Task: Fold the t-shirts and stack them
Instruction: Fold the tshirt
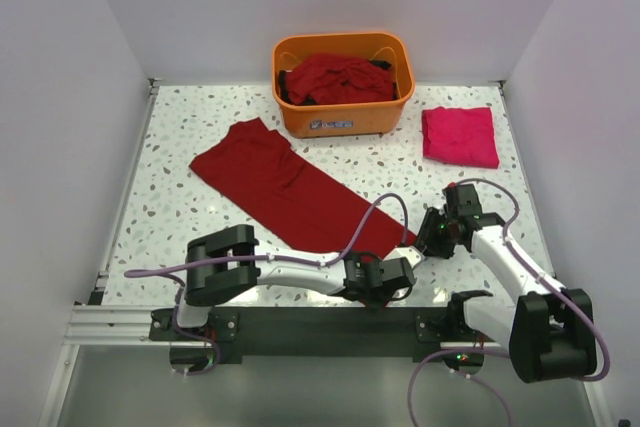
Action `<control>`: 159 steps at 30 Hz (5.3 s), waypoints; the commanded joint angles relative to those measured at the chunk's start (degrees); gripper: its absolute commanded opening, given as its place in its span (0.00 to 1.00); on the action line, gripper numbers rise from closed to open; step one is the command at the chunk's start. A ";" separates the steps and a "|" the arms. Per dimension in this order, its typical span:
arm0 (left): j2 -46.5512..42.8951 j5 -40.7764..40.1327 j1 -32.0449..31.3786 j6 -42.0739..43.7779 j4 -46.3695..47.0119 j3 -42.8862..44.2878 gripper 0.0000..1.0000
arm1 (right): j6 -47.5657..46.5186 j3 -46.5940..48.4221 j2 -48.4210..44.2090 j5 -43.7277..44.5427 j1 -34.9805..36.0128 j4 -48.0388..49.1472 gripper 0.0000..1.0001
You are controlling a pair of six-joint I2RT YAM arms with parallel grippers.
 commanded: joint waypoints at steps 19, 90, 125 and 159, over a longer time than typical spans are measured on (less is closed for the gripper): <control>-4.78 -2.92 0.15 0.75 2.50 -2.59 0.00 | 1.84 -1.37 7.87 0.66 -0.07 9.36 0.19; -30.26 -10.57 50.86 -1.54 -9.36 -19.47 0.44 | 4.30 75.18 56.23 11.12 30.96 -1.88 0.51; -15.42 6.14 27.22 8.66 2.69 -17.80 0.62 | 9.13 36.95 40.04 0.22 20.41 11.48 0.69; -20.25 12.03 9.11 0.75 7.17 -2.85 0.00 | -5.81 43.00 13.06 21.50 14.44 -19.81 0.00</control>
